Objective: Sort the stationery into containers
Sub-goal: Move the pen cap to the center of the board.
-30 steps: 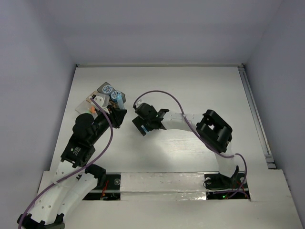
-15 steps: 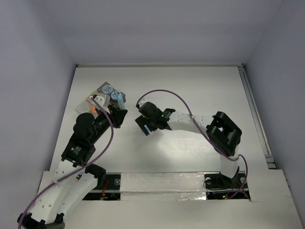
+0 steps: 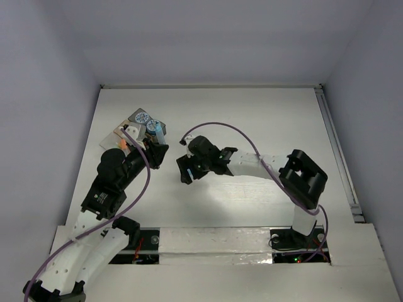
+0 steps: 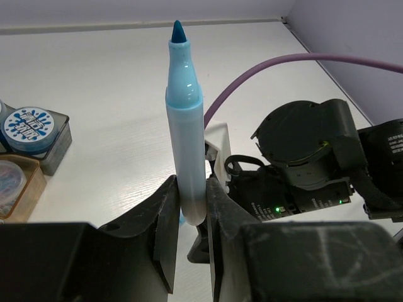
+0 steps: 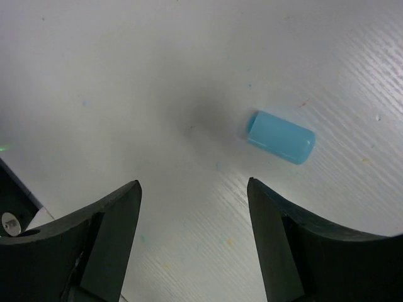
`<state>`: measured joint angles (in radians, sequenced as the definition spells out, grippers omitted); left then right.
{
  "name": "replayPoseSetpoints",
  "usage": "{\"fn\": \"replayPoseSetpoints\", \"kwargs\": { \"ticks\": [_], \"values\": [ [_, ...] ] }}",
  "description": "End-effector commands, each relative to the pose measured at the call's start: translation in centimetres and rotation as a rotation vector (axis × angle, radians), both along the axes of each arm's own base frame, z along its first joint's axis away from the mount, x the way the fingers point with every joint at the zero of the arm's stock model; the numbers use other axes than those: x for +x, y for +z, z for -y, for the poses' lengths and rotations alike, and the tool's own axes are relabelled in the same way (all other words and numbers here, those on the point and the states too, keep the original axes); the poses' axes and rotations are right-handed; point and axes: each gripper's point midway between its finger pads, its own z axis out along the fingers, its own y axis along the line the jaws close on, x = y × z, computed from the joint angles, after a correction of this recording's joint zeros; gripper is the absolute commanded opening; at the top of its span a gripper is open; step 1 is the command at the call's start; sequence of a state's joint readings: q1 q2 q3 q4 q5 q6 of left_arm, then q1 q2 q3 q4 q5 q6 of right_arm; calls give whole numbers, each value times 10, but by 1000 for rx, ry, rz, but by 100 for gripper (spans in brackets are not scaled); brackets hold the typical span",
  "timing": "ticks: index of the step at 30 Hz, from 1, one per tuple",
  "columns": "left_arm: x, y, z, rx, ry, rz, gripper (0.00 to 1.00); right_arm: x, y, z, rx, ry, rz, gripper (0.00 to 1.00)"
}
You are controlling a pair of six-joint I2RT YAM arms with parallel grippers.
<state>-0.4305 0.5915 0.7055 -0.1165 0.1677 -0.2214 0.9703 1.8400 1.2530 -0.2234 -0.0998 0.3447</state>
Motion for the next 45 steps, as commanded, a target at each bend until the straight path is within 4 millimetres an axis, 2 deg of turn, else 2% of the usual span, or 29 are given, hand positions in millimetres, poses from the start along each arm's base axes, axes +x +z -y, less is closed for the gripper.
{"fn": "replayPoseSetpoints", "kwargs": {
  "ticks": [1,3,9,15,21,26,28,34,37,38,39,45],
  "values": [
    [-1,29,2,-38,-14,78,0,-10,0,-18,76,28,-55,75],
    [-2,30,2,-39,-14,81,0,-9,-13,-15,36,15,-65,76],
    [-2,30,3,-40,-18,81,0,16,-30,-3,-50,-60,-20,78],
    [-1,29,3,-39,-17,79,0,31,-34,0,-94,-69,16,79],
    [-1,28,3,-36,-17,76,0,42,-48,6,-188,-86,40,79],
    [-1,28,3,-39,-17,76,0,52,-44,5,-206,-95,75,79],
    [-1,28,4,-38,-18,74,0,54,-51,11,-252,-98,80,79],
    [0,28,3,-38,-17,74,0,64,-52,12,-300,-105,108,73],
    [-1,28,3,-38,-17,76,0,68,-56,15,-337,-103,121,67],
    [-1,28,3,-38,-18,76,0,68,-57,17,-349,-100,122,61],
    [0,28,3,-36,-17,76,0,69,-58,19,-365,-99,122,59],
    [0,28,2,-36,-11,77,0,76,-67,26,-441,-79,152,58]
  ]
}}
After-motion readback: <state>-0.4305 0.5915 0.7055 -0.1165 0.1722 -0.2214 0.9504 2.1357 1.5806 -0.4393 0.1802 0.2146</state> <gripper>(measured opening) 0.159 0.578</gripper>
